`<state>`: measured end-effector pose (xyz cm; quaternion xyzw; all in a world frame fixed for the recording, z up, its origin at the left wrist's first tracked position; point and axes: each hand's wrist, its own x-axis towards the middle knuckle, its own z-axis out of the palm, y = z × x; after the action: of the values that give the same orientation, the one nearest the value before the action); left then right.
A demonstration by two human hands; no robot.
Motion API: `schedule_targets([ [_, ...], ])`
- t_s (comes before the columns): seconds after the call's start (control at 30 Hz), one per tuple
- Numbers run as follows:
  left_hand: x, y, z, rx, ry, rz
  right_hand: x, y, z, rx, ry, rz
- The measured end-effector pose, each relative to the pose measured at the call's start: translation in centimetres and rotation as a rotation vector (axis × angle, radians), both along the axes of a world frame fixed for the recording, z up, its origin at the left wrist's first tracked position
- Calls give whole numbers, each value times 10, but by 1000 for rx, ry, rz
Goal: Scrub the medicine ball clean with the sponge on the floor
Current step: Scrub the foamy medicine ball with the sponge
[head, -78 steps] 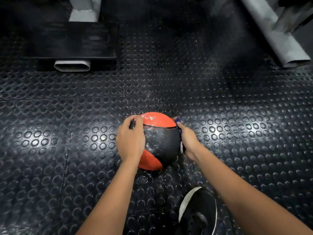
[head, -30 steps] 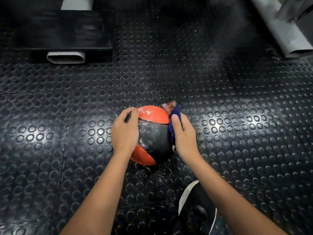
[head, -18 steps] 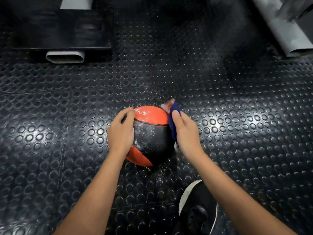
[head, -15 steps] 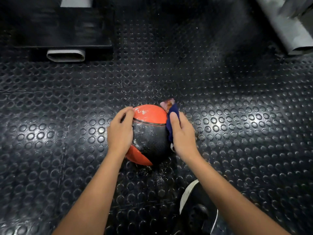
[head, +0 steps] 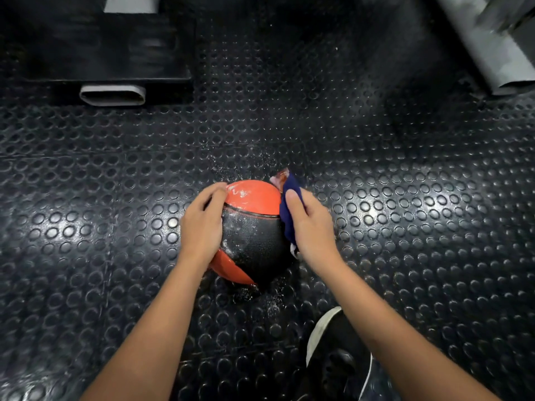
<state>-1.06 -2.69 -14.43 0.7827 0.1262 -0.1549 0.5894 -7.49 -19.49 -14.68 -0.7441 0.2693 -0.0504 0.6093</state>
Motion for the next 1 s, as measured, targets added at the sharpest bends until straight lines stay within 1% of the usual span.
schedule_targets([
  [0.03,-1,1,0,-3,-6,-6,-4,1,-8,1,-4,-12],
  [0.07,-2,1,0,-4,-15,-11,-5,2,-11,64,3,-39],
  [0.13,-5,0,-1,5,-32,-21,0,-6,-31,262,153,-149],
  [0.2,-5,-3,0,38,-48,-44,4,-18,-48,382,332,-152],
  [0.27,-3,-6,2,56,-57,-77,7,-27,-56,405,437,-96],
  [0.3,-2,-7,4,65,-51,-92,7,-29,-52,383,447,-96],
  [0.33,1,-6,2,75,-41,-103,7,-28,-43,329,413,-99],
  [0.37,2,-6,2,82,-31,-113,6,-24,-34,263,335,-118],
  [0.47,2,-2,-2,86,-36,-127,1,-5,-9,74,32,-75],
  [0.53,2,0,-2,72,-43,-126,-2,4,-6,-37,-34,-33],
  [0.57,1,0,-2,65,-49,-125,-3,5,-7,-56,-50,-9],
  [0.6,1,0,-2,58,-58,-120,-2,2,-10,-25,-68,-4],
  [0.67,1,-1,-1,62,-60,-104,5,-7,-13,142,-35,-26],
  [0.7,0,-3,1,67,-56,-98,10,-12,-15,236,48,-41],
  [0.73,1,-4,2,73,-54,-99,14,-18,-16,307,173,-43],
  [0.8,2,-10,7,93,-48,-117,17,-29,-27,375,397,-11],
  [0.83,3,-11,9,98,-47,-128,16,-33,-29,389,460,5],
  [0.9,4,-12,9,100,-48,-147,14,-38,-30,408,504,-11],
  [0.97,5,-12,8,107,-49,-150,10,-41,-29,502,471,-96],
  [1.0,6,-11,7,106,-44,-151,7,-41,-29,546,422,-136],
])
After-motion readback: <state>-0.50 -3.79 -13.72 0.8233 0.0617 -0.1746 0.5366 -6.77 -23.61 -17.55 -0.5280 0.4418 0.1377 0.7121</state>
